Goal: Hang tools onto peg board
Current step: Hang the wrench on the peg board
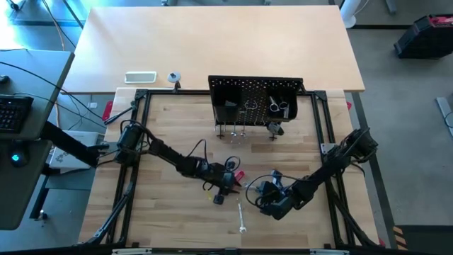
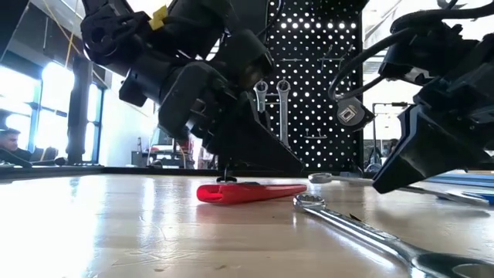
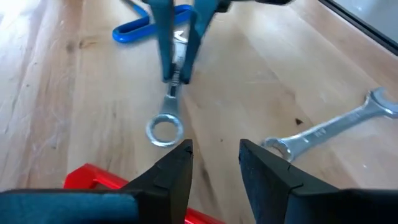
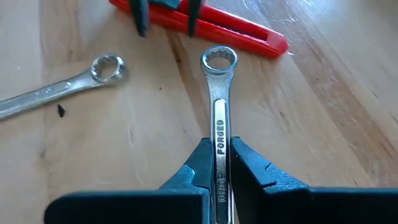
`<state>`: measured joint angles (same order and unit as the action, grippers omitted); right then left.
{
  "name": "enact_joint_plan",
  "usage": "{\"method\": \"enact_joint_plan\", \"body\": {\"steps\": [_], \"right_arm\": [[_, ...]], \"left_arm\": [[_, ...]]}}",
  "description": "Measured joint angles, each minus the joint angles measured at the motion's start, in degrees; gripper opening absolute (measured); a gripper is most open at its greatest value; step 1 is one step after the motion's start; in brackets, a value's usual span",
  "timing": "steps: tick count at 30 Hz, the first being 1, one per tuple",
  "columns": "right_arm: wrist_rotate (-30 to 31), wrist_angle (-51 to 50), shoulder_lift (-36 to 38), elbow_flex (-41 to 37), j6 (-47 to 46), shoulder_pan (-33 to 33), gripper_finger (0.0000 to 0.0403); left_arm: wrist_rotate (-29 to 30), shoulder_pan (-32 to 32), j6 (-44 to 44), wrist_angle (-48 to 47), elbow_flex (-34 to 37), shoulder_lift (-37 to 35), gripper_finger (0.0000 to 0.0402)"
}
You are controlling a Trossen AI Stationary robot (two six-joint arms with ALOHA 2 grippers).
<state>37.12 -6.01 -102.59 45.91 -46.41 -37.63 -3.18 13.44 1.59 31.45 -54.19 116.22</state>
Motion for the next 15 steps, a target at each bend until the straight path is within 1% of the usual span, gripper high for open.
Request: {"method": "enact_joint_plan", "body": {"steps": [6,13,15], "right_arm": [[0.28,0.82,0.07,0.04,0.41,-0.01,0.0020],[1.52,0.74,2.66,0.04,1.97,-1.06,0.0020],[3.12,1.21,4.45,0.18,3.18,-1.41,0.0004]], "left_arm": [[-0.41,-1.11,-1.06,0.05,0.00,0.00,0.0145],[-3.98,-2.04,1.90,-0.26,-0.02,-0.02,0.0171],[-4.70,-2.22,2.75,-0.73,-0.02,-0.25,0.0175]]}}
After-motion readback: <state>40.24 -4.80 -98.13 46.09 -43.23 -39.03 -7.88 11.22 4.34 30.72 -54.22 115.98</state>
